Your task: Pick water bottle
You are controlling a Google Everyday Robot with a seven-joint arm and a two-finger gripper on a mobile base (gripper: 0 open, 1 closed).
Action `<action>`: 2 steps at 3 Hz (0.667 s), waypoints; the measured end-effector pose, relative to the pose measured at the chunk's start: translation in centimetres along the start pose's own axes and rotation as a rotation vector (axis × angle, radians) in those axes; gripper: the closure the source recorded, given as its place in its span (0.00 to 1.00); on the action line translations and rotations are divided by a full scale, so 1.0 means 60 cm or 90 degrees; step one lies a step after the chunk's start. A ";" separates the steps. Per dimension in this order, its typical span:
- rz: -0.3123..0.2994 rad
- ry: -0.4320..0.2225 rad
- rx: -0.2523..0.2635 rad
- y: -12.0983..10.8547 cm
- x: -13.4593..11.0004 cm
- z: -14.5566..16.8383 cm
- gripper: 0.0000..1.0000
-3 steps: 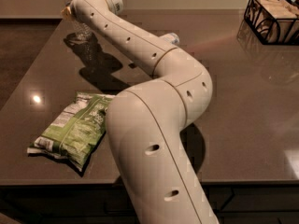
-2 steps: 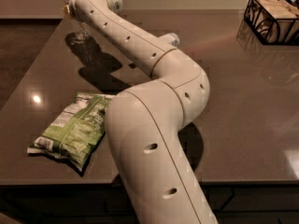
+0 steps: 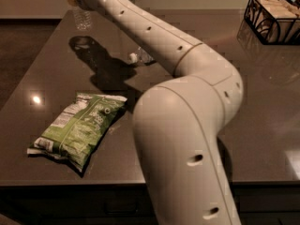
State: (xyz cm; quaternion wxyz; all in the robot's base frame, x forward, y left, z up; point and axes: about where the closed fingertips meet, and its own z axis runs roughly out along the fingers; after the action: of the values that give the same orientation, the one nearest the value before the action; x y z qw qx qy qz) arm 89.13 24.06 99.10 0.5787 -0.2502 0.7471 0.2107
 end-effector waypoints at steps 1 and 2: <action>0.005 -0.015 -0.028 0.010 -0.027 -0.064 1.00; 0.006 -0.024 -0.062 0.019 -0.037 -0.127 1.00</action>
Offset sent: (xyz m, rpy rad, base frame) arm -0.1033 -0.0672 0.0607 0.0772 -0.0224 0.1619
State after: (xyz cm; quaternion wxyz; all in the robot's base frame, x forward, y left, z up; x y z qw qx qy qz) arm 83.10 20.66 103.13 0.5791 -0.2707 0.7258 0.2541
